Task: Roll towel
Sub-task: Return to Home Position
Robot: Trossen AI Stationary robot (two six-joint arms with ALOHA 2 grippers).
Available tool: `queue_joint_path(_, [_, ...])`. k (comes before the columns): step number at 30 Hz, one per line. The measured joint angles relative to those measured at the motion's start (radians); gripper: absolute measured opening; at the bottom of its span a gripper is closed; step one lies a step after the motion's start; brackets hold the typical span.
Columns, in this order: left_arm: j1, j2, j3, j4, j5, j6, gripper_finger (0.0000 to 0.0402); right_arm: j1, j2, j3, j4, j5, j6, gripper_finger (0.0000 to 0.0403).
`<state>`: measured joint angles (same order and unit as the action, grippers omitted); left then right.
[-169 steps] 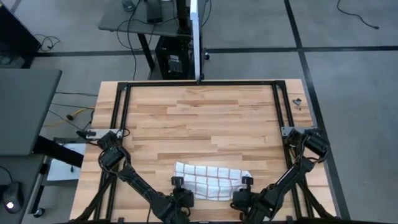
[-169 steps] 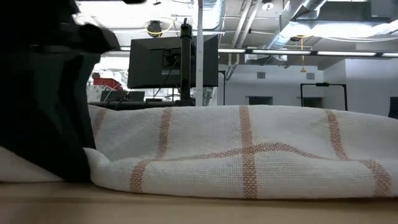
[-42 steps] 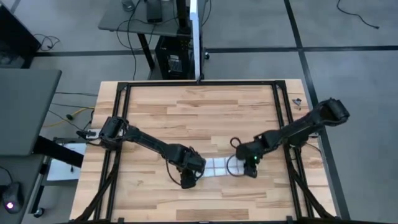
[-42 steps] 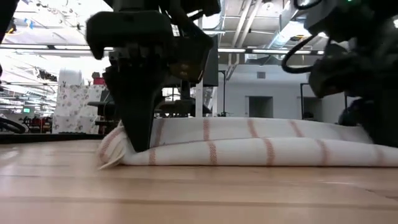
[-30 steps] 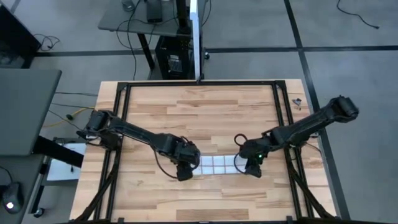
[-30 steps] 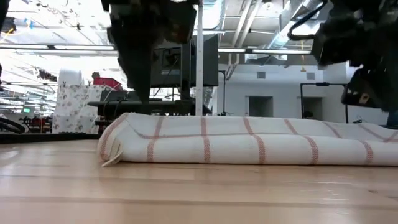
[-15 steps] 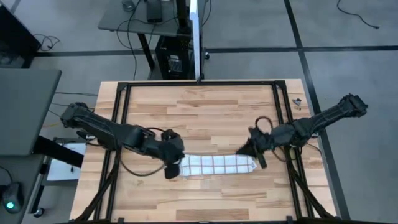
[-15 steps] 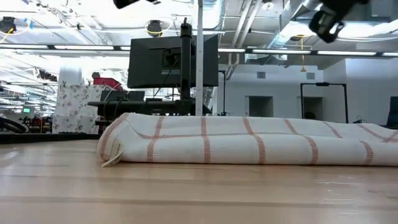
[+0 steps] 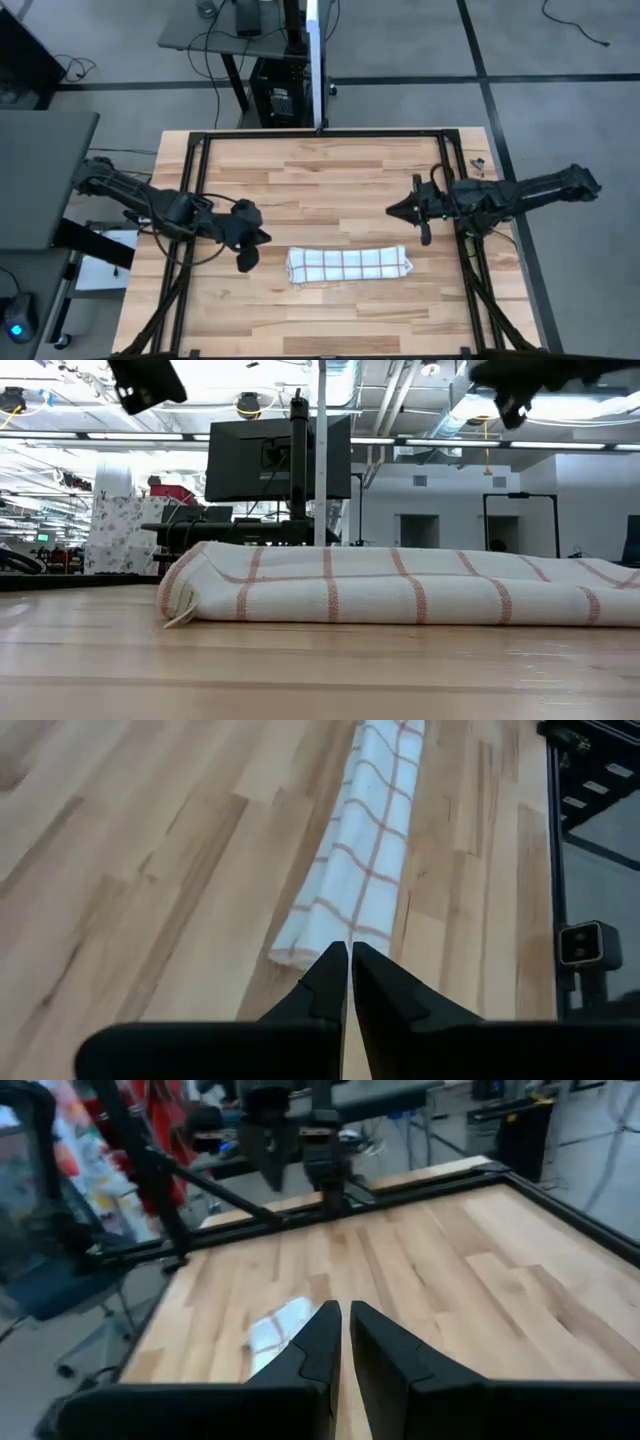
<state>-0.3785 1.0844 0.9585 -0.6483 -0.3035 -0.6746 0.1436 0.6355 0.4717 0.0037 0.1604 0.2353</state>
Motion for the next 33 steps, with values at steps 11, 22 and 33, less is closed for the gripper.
queue_joint_path(11, [0.008,0.017,0.000,0.007,0.001,-0.030,0.0003,-0.144,-0.288,-0.280,0.115,-0.082,-0.048,0.0022])
queue_joint_path(22, [0.008,0.018,0.000,0.010,0.002,-0.051,0.0003,-0.175,-0.564,-0.388,-0.032,-0.087,-0.111,0.0022])
queue_joint_path(33, [0.008,0.024,0.002,0.010,-0.003,-0.074,0.0003,-0.173,-0.635,-0.463,0.023,-0.094,-0.132,0.0022])
